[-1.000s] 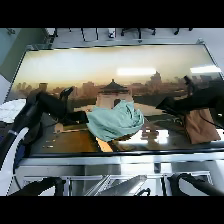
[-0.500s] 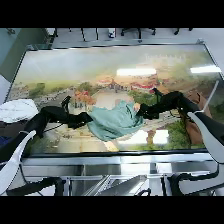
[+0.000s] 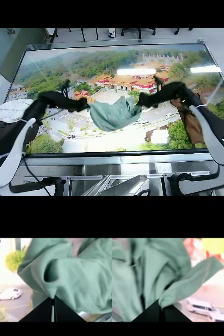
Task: Fold the shirts.
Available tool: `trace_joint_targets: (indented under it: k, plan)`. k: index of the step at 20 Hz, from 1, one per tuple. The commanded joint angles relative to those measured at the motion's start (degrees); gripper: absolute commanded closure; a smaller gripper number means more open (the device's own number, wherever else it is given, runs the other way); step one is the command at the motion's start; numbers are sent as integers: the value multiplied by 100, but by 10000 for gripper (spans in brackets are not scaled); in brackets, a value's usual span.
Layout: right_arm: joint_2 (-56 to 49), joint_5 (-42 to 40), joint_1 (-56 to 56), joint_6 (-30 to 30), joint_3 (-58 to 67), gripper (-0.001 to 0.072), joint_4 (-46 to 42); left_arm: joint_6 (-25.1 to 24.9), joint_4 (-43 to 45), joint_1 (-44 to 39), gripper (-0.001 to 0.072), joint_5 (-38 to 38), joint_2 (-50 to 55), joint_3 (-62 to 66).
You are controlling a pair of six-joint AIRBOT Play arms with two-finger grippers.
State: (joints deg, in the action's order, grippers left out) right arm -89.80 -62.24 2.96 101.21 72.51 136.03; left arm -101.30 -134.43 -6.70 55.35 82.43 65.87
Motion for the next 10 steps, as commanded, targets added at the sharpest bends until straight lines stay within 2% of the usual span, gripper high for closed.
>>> trace_joint_targets:
  k: [1, 3, 5, 8, 10]
  plan:
    - [833, -455, -232, -4, 1215, 692, 33, 55, -17, 133, 692, 7, -1025, 927]
    - [1497, -505, -332, -2, 2232, 692, 33, 74, -7, 138, 692, -111, -1825, 1740]
    - [2105, -476, -413, 186, 3401, 692, 7, 74, 20, 48, 692, -579, -2653, 2546]
    - [2874, -328, -444, 509, 4763, 691, -219, 107, 802, -262, 692, -1093, -3637, 3576]
    - [3519, 203, -444, 769, 4824, 692, -533, 398, 1394, -422, 692, -1008, -4057, 3930]
